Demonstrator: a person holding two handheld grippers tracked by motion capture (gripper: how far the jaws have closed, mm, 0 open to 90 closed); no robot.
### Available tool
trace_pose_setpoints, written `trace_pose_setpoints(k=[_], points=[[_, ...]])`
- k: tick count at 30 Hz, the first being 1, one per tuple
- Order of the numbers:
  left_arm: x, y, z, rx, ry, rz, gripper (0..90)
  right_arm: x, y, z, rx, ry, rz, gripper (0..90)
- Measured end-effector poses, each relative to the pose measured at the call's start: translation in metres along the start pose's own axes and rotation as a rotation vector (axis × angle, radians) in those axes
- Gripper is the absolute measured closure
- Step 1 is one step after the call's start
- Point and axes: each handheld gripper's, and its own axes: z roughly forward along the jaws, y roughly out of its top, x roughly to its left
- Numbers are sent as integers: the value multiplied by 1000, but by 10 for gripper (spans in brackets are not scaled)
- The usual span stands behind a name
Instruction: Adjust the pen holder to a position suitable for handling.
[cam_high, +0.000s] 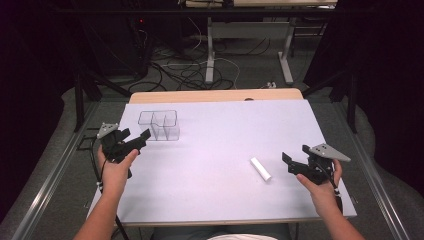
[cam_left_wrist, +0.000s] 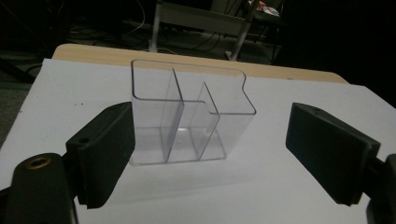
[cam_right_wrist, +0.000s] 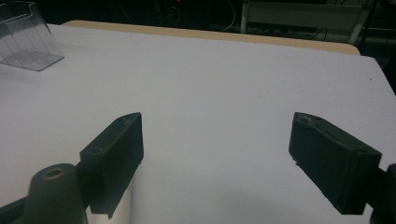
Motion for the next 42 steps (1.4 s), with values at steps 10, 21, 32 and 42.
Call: trace_pose_setpoints(k=[10, 21, 32, 42], points=[[-5, 36, 11, 10, 44, 52, 272, 1, -1, 1, 10, 9, 10, 167], [-3, 71, 34, 31, 45, 90, 349, -1, -2, 3, 15, 24, 21, 167], [24, 80, 59, 106, 82, -48, 526, -1, -3, 4, 20, 30, 35, 166], [46, 72, 75, 200, 177, -70, 719, -1, -3, 5, 26, 29, 31, 163]])
